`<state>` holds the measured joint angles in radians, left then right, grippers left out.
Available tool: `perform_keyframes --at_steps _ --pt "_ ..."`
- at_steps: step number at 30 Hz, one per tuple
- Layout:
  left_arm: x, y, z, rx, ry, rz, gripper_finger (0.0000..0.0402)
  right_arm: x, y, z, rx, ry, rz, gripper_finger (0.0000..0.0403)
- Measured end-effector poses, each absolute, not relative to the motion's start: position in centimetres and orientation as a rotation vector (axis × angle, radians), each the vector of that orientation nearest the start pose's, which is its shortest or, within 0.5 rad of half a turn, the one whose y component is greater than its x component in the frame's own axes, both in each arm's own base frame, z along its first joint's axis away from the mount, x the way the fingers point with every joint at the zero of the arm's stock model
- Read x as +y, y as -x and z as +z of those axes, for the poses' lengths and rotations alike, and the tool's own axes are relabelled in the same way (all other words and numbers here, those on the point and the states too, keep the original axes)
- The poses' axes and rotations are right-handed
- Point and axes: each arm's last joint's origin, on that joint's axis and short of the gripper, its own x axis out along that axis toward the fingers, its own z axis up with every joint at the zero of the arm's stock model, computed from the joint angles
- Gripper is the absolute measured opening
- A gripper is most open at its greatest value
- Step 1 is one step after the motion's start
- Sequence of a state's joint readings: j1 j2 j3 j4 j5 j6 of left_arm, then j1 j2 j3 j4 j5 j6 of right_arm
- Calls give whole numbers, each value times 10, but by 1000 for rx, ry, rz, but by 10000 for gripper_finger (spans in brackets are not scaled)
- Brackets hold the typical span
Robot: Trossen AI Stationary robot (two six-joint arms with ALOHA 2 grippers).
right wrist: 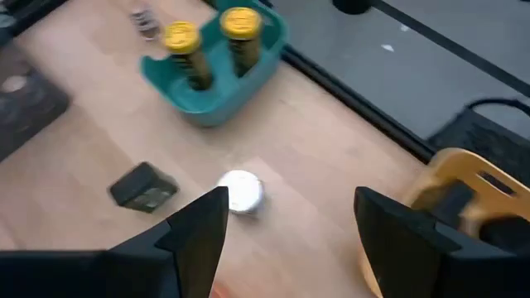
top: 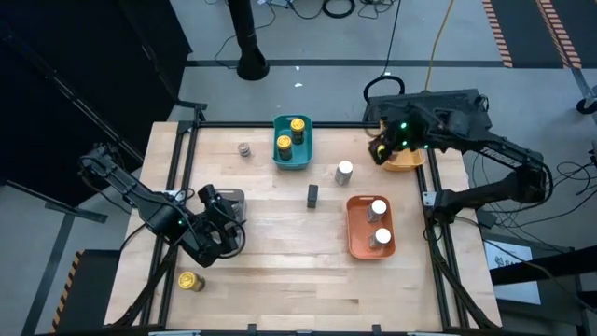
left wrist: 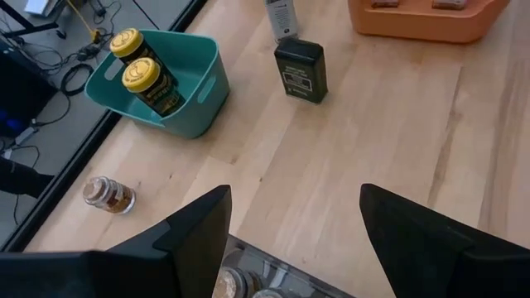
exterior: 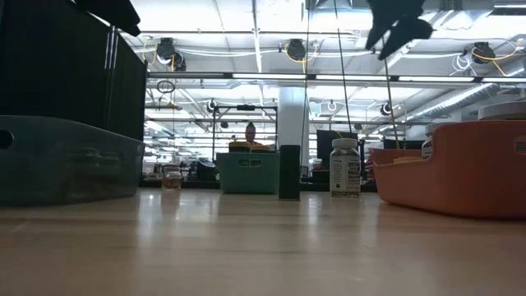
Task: Sort spices by type
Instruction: Put the white seasoning bottle into the orange bin
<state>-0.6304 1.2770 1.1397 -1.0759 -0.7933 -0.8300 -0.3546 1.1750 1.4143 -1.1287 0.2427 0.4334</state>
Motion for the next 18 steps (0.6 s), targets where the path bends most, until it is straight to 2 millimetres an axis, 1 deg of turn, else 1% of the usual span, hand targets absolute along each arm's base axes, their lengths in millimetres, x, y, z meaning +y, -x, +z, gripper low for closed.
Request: perform_keyframes --at_steps 3,6,8,12,15,18 --pt "-116 -194 300 762 -23 487 274 -70 -209 383 767 -413 -704 244" --pt "-116 -194 300 758 -25 491 274 -69 -232 372 781 -416 -684 244" --pt "-116 -194 300 756 -27 493 274 -70 -246 362 812 -411 -681 244" --pt "-116 -194 300 756 -27 493 274 -76 -273 335 904 -443 -715 244" --pt "-116 -194 300 757 -28 493 274 -80 -287 316 973 -447 -734 244" --pt "-116 -194 300 753 -33 497 274 -86 -296 301 1027 -449 -752 244"
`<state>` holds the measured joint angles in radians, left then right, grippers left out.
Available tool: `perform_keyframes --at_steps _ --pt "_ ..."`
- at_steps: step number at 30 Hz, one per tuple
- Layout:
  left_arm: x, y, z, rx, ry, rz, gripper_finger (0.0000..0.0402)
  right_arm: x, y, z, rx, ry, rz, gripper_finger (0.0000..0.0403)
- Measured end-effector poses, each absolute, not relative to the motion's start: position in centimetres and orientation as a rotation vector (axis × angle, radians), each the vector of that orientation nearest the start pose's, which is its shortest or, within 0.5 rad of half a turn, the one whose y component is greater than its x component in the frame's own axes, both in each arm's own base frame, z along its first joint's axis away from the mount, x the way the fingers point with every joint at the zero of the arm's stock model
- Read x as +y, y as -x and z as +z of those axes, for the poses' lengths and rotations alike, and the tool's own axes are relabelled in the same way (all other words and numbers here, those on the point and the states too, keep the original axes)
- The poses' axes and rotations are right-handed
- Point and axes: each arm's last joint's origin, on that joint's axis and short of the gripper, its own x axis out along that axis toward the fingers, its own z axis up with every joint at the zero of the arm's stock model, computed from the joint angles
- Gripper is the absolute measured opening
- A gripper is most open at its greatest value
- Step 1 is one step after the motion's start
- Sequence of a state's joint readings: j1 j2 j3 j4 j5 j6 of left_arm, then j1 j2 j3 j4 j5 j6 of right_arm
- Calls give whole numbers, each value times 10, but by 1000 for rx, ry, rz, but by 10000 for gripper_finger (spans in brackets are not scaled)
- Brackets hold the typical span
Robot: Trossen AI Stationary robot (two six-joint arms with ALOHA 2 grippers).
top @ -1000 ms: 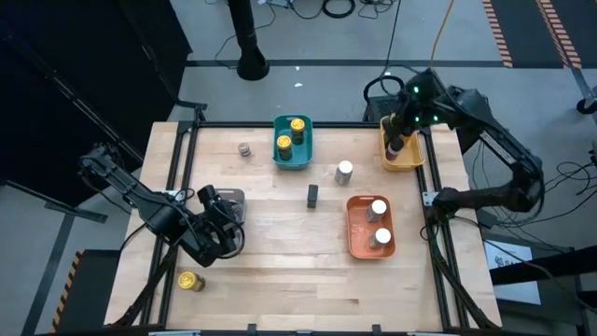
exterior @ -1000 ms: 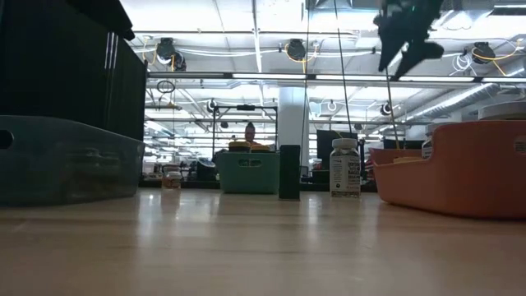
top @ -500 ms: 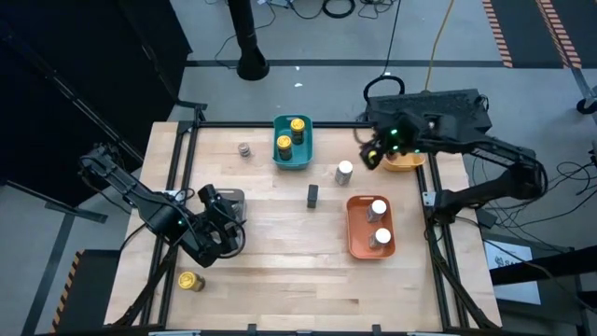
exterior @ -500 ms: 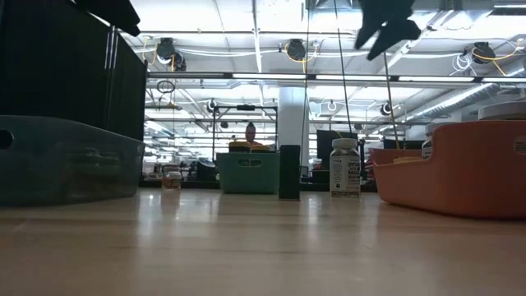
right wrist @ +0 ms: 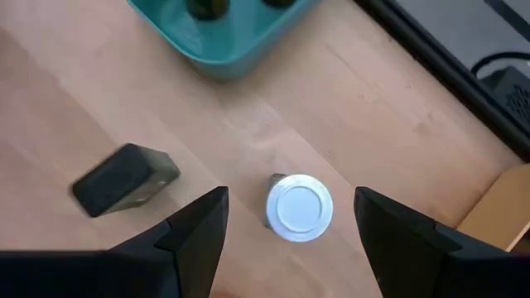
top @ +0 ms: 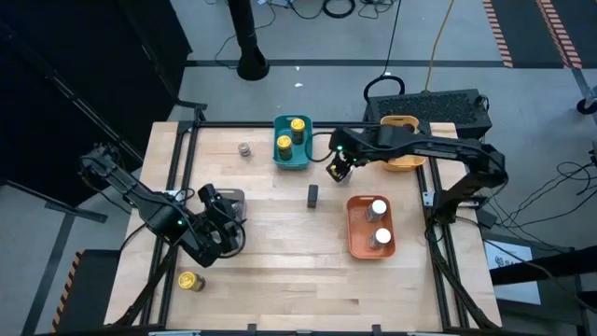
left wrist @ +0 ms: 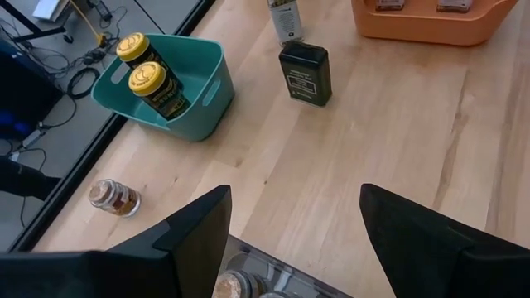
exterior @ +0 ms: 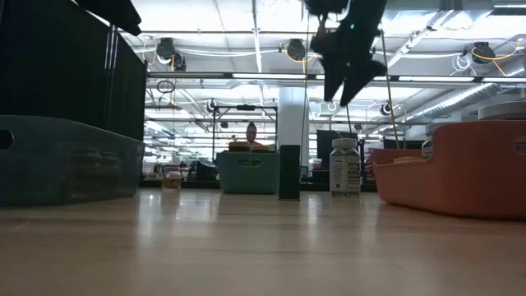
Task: Sort spices by type
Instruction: Put the white seasoning bottle into the orange bin
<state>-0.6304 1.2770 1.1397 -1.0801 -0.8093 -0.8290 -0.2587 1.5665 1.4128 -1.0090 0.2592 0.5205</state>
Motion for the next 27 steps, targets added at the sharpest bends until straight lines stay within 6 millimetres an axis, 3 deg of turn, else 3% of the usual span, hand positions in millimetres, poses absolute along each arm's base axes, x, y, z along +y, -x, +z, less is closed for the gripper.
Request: perform_keyframes --at_steps 13,22,27 --pt "-115 -194 300 751 -44 500 274 -103 -307 265 1206 -446 -803 244" --pt "-115 -194 300 753 -47 500 274 -103 -308 262 1243 -454 -704 244" --pt "-115 -194 300 753 -47 501 274 -116 -304 262 1256 -461 -680 244"
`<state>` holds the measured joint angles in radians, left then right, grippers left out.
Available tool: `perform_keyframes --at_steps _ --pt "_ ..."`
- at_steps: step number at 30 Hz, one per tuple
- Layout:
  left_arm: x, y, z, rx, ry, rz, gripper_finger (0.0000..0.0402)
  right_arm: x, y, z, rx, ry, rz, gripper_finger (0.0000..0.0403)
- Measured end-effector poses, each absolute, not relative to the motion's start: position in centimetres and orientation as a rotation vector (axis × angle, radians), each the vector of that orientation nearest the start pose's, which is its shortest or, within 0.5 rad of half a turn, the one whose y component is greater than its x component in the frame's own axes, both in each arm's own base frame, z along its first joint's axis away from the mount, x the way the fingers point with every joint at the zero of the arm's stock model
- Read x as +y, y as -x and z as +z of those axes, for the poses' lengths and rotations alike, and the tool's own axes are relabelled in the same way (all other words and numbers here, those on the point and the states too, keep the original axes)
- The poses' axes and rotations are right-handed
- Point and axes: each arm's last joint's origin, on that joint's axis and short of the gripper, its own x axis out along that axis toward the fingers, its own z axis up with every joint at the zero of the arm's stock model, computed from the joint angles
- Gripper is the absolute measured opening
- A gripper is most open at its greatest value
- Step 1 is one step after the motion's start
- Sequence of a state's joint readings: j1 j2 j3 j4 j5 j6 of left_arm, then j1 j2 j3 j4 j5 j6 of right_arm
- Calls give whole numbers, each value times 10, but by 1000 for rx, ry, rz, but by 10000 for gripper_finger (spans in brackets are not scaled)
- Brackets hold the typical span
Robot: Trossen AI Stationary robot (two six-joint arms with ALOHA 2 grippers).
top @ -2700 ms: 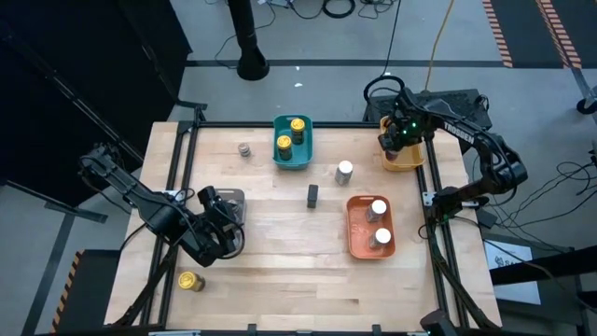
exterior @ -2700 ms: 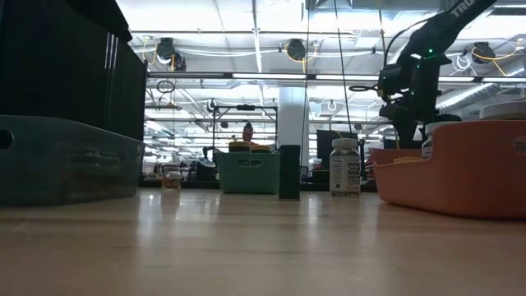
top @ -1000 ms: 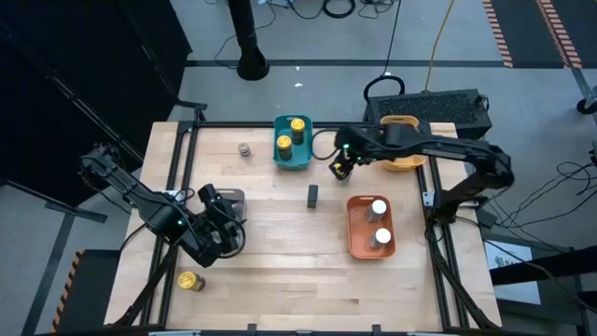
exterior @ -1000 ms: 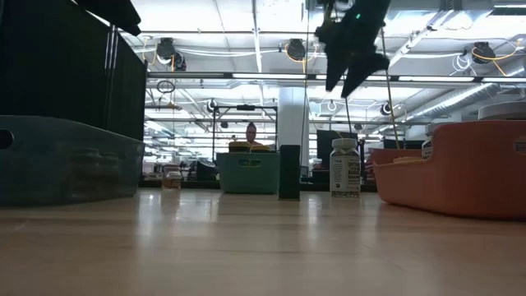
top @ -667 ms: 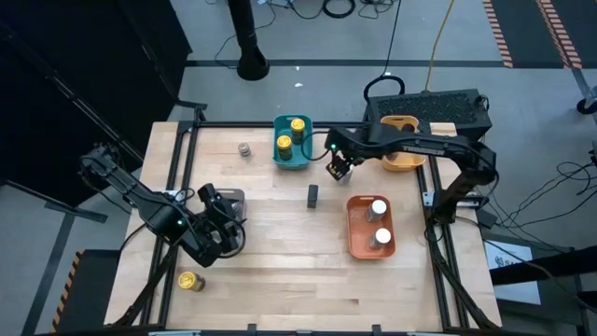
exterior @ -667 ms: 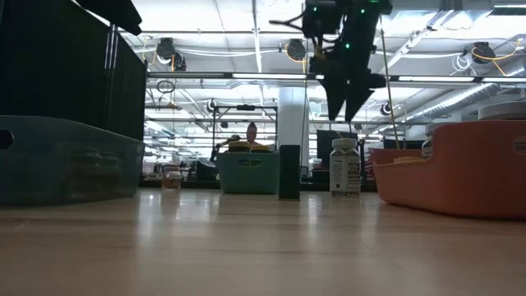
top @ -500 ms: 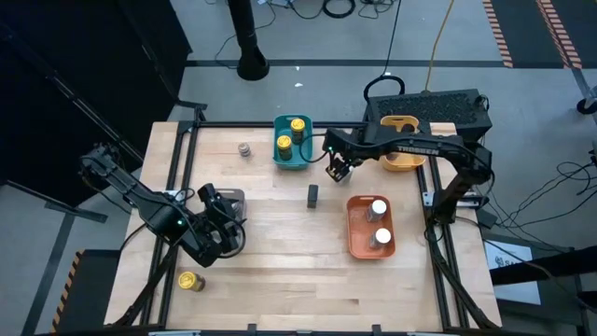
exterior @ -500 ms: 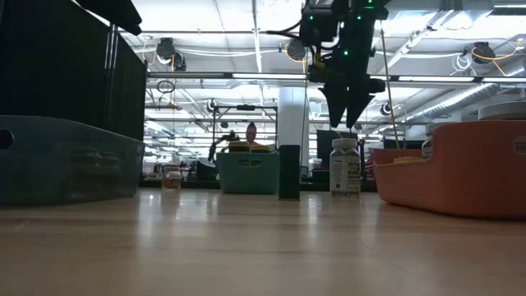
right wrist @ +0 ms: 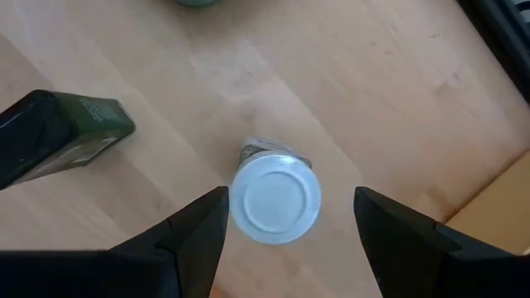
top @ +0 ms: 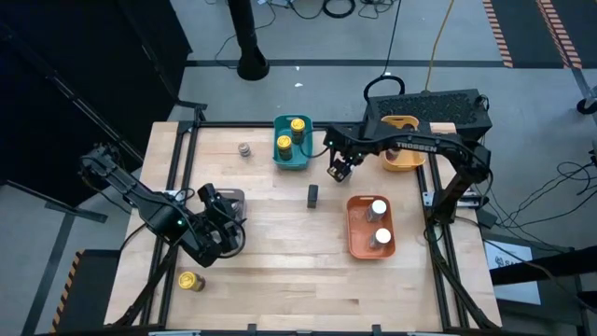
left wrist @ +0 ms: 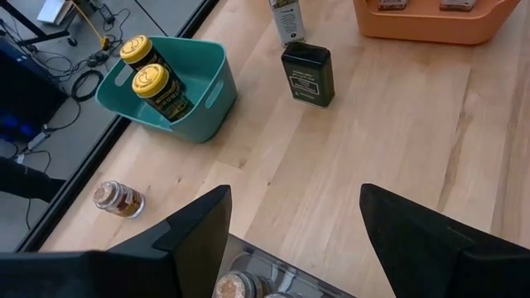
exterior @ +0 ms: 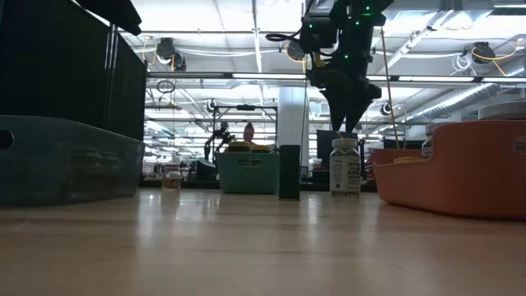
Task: Sort spices by type
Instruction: Put the white seasoning bottle into the orange bin
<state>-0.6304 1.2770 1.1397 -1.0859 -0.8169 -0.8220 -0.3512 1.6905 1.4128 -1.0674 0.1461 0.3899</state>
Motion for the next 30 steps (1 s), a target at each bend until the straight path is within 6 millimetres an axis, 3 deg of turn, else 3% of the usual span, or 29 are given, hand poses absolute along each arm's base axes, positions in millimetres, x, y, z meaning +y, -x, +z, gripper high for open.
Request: perform_keyframes --at_steps 5,30 --pt "-115 -194 300 753 -46 501 274 -126 -300 258 1253 -482 -670 238" --pt "-115 -194 300 751 -48 502 274 -122 -297 214 1222 -568 -634 227"
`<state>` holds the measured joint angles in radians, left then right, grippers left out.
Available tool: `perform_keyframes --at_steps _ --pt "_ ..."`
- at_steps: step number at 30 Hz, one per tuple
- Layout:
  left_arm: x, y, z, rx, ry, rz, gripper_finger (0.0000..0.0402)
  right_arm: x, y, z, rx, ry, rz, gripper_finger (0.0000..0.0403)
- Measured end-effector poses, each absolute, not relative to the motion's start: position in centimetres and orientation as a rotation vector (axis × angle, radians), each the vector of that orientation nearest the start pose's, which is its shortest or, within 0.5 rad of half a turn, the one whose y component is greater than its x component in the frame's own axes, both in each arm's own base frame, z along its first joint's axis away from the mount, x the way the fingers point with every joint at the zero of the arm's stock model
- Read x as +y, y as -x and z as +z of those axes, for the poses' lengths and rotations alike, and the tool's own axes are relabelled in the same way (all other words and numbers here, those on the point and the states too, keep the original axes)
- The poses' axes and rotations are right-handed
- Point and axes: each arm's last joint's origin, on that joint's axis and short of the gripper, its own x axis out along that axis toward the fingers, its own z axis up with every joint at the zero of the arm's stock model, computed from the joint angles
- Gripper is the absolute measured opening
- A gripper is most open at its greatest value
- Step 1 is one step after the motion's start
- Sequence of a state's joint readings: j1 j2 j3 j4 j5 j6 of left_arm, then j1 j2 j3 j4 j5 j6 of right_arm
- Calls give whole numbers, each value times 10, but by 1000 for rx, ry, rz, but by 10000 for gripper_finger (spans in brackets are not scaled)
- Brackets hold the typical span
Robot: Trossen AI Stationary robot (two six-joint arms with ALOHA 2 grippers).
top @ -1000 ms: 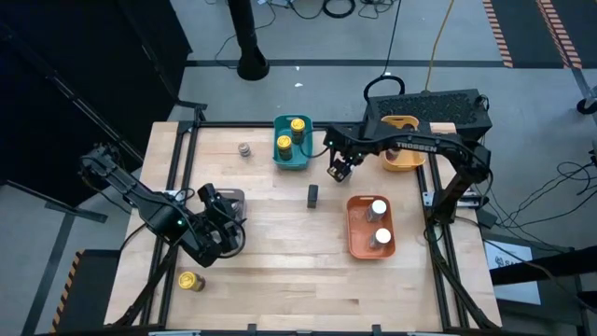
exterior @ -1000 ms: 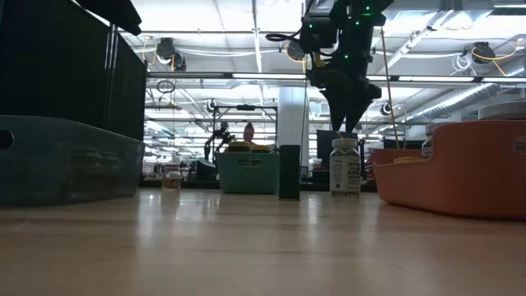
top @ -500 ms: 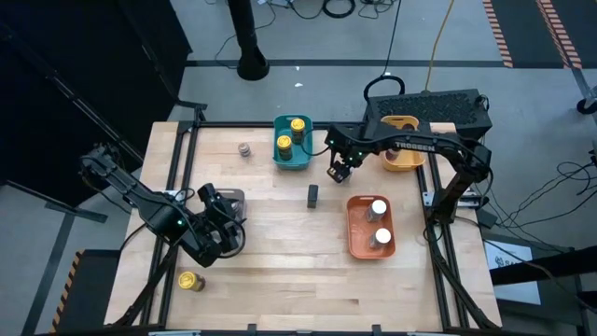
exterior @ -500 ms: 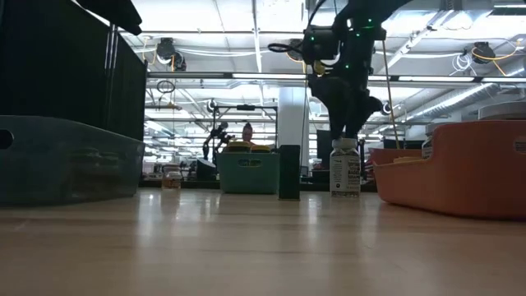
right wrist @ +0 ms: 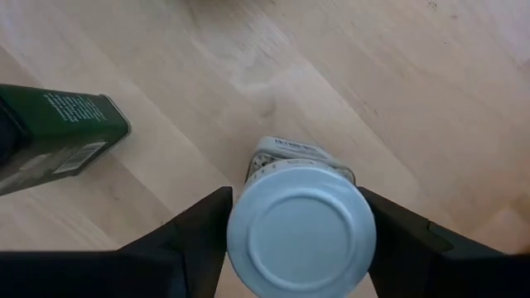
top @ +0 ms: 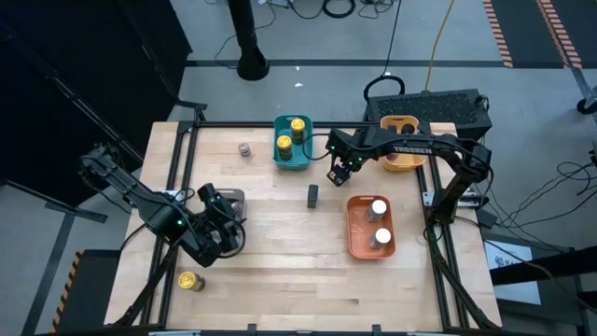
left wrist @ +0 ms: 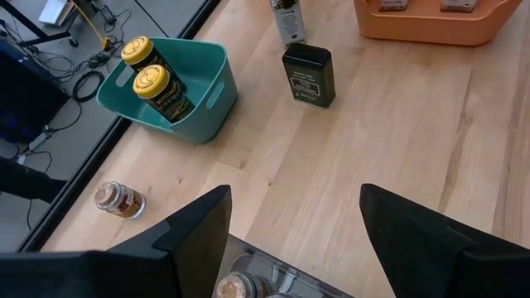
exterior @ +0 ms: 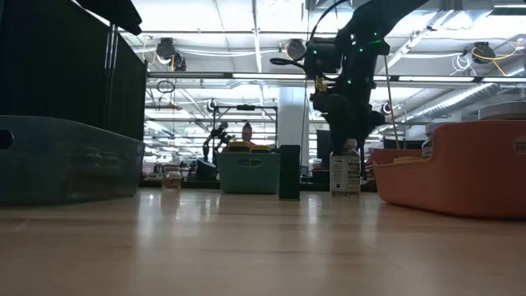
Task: Sort spices by type
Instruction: Put the white seasoning bottle into the orange bin
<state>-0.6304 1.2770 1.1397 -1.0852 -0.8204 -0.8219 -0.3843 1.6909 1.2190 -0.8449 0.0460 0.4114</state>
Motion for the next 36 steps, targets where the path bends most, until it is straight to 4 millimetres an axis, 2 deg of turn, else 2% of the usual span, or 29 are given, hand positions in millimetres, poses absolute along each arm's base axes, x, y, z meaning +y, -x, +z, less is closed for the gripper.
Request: perform_keyframes --at_steps 5,13,15,18,21,25,30,36 --pt "-115 -194 300 750 -49 503 274 -122 -297 214 1224 -569 -634 176" --pt "-115 -194 300 745 -52 507 274 -121 -296 219 1226 -583 -619 176" --pt "-115 -194 300 745 -53 507 274 -119 -297 230 1209 -587 -616 176" --pt "-115 -194 300 745 -53 507 274 -109 -296 260 1169 -559 -580 176" --pt "-115 -194 300 748 -68 501 274 -84 -294 286 1202 -461 -471 176" --pt "-115 -194 300 746 -95 496 274 -38 -283 308 1289 -253 -194 176" --pt "-115 -194 300 745 -99 497 274 17 -270 321 1295 -41 9 176" --pt "-115 -194 300 740 -91 498 274 60 -259 326 1262 47 89 176"
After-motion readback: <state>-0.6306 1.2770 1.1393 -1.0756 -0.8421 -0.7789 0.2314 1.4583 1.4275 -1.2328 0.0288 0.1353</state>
